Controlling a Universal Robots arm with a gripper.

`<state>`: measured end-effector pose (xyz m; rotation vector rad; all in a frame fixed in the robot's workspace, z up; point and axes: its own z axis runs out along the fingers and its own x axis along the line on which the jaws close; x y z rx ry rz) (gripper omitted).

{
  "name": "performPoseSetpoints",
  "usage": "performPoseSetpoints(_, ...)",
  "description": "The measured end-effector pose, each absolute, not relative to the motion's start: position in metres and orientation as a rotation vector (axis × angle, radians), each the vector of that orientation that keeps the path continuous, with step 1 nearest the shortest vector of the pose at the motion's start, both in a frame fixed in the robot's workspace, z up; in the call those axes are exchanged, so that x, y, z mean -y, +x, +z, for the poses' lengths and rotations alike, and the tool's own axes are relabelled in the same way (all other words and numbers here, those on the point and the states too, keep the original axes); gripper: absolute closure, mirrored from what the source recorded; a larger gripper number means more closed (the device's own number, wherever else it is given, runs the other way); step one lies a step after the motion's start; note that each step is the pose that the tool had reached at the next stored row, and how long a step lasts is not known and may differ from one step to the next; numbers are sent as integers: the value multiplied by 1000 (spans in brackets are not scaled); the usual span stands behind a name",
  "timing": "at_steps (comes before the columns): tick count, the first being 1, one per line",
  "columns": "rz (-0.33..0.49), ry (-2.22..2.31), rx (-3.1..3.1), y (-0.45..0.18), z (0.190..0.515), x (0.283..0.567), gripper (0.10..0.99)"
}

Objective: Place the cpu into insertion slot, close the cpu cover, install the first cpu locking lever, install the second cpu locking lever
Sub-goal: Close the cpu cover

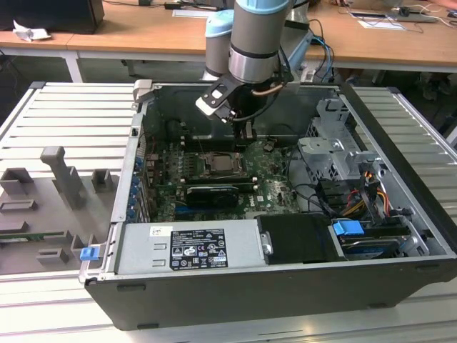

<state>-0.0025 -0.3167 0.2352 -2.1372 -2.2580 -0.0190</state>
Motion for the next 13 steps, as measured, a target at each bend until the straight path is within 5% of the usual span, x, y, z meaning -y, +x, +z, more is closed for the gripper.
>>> performPoseSetpoints(13,-39,-2121,2280,-39,220,322,980)
